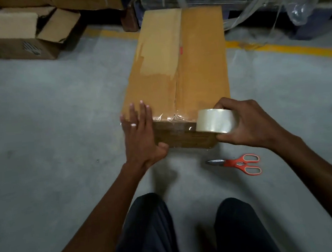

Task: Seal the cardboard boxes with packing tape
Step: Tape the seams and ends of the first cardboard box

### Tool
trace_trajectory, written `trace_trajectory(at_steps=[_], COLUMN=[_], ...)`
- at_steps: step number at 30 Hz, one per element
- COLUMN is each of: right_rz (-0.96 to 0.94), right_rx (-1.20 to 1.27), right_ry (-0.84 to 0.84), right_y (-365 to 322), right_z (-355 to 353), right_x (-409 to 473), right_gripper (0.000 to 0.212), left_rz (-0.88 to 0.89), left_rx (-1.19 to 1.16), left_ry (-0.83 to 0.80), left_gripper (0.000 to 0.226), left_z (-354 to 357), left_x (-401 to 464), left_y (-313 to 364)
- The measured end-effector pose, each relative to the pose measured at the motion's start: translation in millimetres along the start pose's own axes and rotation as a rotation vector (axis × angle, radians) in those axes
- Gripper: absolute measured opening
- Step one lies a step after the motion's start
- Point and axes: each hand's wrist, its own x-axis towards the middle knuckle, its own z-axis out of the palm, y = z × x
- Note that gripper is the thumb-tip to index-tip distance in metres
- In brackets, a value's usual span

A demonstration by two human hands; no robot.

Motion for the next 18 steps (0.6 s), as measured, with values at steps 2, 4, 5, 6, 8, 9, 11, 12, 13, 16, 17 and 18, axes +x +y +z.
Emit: trace_trajectory(at_steps=[2, 4, 5, 6, 8, 9, 11, 12, 13, 16, 17, 18], right_rz=[-0.006, -0.022, -0.027, -0.034, -0.048, -0.055, -0.056, -0.055, -0.053, -0.063, -0.071, -0.076], right_rx=[0.081, 0.119, 0.124, 0.126, 0.124, 0.11, 0.062, 0.037, 0.01, -0.067, -0.08, -0.095], right_ry=[0.049, 0.068, 0.063, 0.052, 0.033, 0.026, 0.016, 0.012, 0.007, 0.008, 0.011, 0.011], right_y=[7.3, 11.4, 12.6, 13.3, 15.7, 17.3, 18.5, 18.4, 17.8, 14.8, 13.8, 13.3], right_z=[1.2, -0.3, -1.2, -2.2, -5.8, -7.4, -11.2, -13.7, -16.3, -23.8, -26.8, -30.6], right_x=[-2.1, -4.0, -4.7, -5.2, -6.5, -6.6, -6.5, -6.4, -6.9, -11.1, -13.3, -15.5], right_gripper=[0.043, 0.041, 0.041, 0.04, 0.039, 0.039, 0.04, 0.04, 0.041, 0.048, 0.052, 0.055], left_rz=[0.082, 0.11, 0.113, 0.117, 0.136, 0.143, 0.148, 0.149, 0.15, 0.15, 0.152, 0.154], left_rx=[-0.008, -0.07, -0.088, -0.094, -0.095, -0.1, -0.105, -0.105, -0.108, -0.13, -0.13, -0.127], left_ry=[-0.018, -0.037, -0.036, -0.03, -0.029, -0.04, -0.072, -0.083, -0.093, -0.12, -0.121, -0.12], left_gripper=[0.124, 0.125, 0.125, 0.125, 0.125, 0.125, 0.126, 0.126, 0.127, 0.128, 0.128, 0.128], left_z=[0.7, 5.4, 7.9, 9.6, 9.9, 9.2, 6.1, 4.5, 2.8, 0.9, 1.1, 1.5], left_x=[4.0, 9.1, 10.6, 11.0, 11.1, 11.6, 13.4, 14.4, 15.1, 16.2, 16.5, 16.9], left_y=[37.6, 59.3, 61.8, 60.1, 54.1, 51.8, 50.4, 49.9, 49.2, 46.5, 46.2, 45.9])
